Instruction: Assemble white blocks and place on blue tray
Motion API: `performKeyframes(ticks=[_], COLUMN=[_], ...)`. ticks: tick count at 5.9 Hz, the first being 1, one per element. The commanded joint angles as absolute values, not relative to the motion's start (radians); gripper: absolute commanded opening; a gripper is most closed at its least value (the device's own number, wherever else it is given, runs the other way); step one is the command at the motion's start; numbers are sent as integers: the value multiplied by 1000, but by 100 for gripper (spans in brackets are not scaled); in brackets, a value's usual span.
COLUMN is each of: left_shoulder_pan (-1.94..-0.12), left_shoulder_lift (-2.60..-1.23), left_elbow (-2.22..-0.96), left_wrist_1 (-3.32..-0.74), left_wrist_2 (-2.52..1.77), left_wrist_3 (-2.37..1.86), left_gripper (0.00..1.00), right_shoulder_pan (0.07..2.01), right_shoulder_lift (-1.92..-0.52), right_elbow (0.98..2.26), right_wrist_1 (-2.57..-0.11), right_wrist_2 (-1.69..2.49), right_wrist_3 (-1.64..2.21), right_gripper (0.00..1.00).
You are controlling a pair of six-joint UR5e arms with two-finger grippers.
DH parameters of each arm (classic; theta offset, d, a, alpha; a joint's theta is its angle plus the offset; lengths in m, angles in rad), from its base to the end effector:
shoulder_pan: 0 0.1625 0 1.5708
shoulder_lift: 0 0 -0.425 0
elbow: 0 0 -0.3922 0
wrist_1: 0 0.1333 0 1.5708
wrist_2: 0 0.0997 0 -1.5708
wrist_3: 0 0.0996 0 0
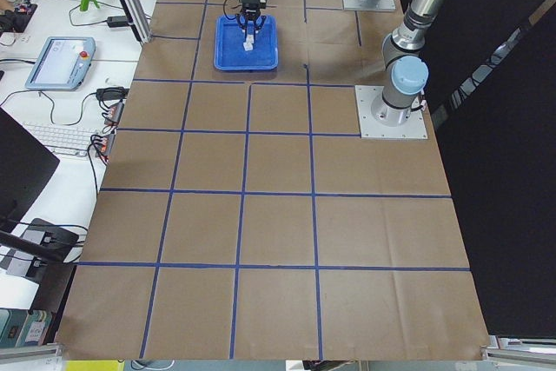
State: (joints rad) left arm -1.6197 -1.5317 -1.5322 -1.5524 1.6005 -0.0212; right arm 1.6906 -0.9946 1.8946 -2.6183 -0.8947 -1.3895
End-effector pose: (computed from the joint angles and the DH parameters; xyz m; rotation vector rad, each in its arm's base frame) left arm -0.1538 -0.4762 0.5281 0.0409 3.1114 -0.1511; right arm 0.2642 -0.5578 0.1495 -1.8269 1.8444 -0.6954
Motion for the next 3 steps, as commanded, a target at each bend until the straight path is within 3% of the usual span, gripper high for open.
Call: performKeyframes(ticks=[1, 3], left_shoulder_pan=[-1617, -1615], left_shoulder_lift=[-1517, -1517], left_elbow=[-1542, -1539], left_wrist_1=[-1549, -1549], left_wrist_2=[1600, 1598], left_wrist_3=[-21, -21], left_gripper=[99, 99], right_shoulder_pan=[1703, 1704], right_shoulder_lift=[-992, -992], right_elbow=[1893, 1888], right_wrist_1=[-2619, -2622], right_wrist_2=[-893, -891], right_wrist_3=[-1387, -1353], right_gripper=[34, 34])
